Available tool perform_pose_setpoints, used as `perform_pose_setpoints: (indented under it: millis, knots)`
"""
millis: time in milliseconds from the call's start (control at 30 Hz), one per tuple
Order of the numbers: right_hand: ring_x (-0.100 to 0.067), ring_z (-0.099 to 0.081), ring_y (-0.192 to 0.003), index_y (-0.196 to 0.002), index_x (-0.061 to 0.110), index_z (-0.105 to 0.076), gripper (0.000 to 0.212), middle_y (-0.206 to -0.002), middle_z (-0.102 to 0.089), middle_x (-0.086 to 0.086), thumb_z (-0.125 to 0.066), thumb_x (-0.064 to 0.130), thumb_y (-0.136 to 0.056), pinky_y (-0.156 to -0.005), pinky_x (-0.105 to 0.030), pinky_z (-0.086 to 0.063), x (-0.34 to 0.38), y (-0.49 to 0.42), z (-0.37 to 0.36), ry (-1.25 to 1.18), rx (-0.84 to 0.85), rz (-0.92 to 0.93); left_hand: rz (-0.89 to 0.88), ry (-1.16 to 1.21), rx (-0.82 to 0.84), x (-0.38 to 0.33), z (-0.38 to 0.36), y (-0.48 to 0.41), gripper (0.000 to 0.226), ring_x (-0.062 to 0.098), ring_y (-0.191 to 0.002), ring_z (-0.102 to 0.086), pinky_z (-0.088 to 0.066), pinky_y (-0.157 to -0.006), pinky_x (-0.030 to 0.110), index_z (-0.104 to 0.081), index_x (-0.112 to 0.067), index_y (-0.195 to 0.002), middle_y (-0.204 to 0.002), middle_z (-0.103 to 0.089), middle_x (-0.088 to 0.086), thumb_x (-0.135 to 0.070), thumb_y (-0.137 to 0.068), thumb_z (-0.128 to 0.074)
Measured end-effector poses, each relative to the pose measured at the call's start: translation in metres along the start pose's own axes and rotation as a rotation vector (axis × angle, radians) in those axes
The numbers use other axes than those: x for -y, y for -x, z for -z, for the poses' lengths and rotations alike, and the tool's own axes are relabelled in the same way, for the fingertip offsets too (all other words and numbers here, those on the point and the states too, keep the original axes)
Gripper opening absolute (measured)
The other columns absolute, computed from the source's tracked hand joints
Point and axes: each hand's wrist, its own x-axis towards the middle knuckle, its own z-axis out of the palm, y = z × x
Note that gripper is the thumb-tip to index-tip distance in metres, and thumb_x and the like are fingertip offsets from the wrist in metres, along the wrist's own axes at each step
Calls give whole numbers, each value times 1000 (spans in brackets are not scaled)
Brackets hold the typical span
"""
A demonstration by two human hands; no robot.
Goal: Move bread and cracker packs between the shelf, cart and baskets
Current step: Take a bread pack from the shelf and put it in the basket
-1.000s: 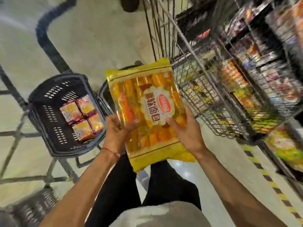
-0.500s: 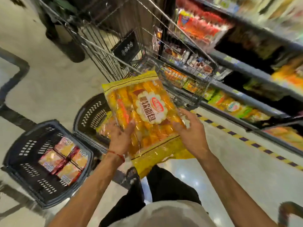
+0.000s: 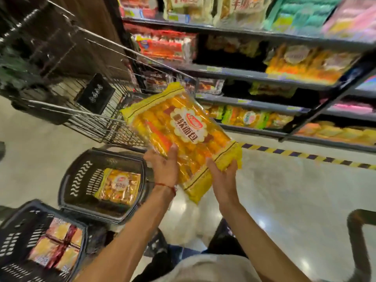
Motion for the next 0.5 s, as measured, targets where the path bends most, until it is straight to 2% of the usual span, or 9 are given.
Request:
perform_pose_setpoints:
  millis: [67, 133, 200, 267, 300, 400, 433, 500]
  knots:
    - [-22, -46, -143, -163, 38, -15, 108, -165, -35, 0, -82, 57, -81, -115, -51, -44, 7, -23, 33, -57, -85, -90, 0, 0, 34, 4, -48, 18, 68, 28, -123, -56, -45, -111, 51, -17, -5, -145, -133, -53, 12, -24, -100, -64]
    - [-23, -38, -147, -166, 32, -3, 116, -168, -21, 0, -84, 50, -84, -113, -45, -43, 14, -46, 65, -92, -169, -158, 3, 8, 65, 11, -93, 31, 67, 29, -122, -57, -46, -110, 51, -18, -9, -145, -132, -55, 9, -24, -100, -65]
    - [-21, -52, -136, -164, 32, -17, 114, -159, -38, 1, -89, 47, -78, -104, -42, -49, 22, -65, 97, -160, -242, -149, 2, 14, 63, 16, -132, 40, 58, 29, -122, -58, -47, -108, 50, -25, -14, -140, -132, -57, 8, -21, -99, -66]
    - [-10, -65, -112, -157, 32, -38, 98, -132, -62, 10, -92, 43, -75, -98, -43, -56, 31, -81, 122, -210, -260, -102, 29, 43, 87, 16, -164, 45, 55, 28, -125, -57, -47, -108, 44, -29, -16, -141, -135, -58, 7, -19, -100, -64]
    - [-9, -67, -108, -154, 33, -42, 93, -125, -66, 12, -92, 40, -76, -98, -45, -58, 34, -89, 132, -235, -260, -88, 37, 63, 102, 16, -179, 47, 60, 27, -128, -56, -45, -110, 43, -27, -15, -144, -140, -56, 8, -24, -99, -65]
    - [-18, -66, -122, -159, 37, -28, 108, -140, -64, 7, -93, 48, -73, -102, -54, -56, 46, -108, 154, -322, -260, -74, 72, 52, 177, 14, -214, 44, 110, 26, -140, -46, -37, -118, 47, -5, -6, -158, -152, -44, 5, -55, -84, -70]
    - [-18, -66, -123, -159, 39, -27, 108, -142, -63, 8, -92, 51, -73, -102, -55, -56, 50, -114, 159, -326, -262, -63, 70, 47, 192, 14, -223, 41, 116, 26, -140, -46, -37, -118, 48, -1, -7, -160, -152, -44, 3, -59, -81, -70]
    - [-17, -66, -125, -158, 42, -29, 105, -143, -63, 10, -89, 58, -73, -103, -56, -55, 59, -126, 164, -276, -276, -31, 87, 21, 202, 15, -237, 29, 118, 24, -137, -49, -39, -117, 47, -9, -9, -161, -153, -45, 2, -66, -77, -70]
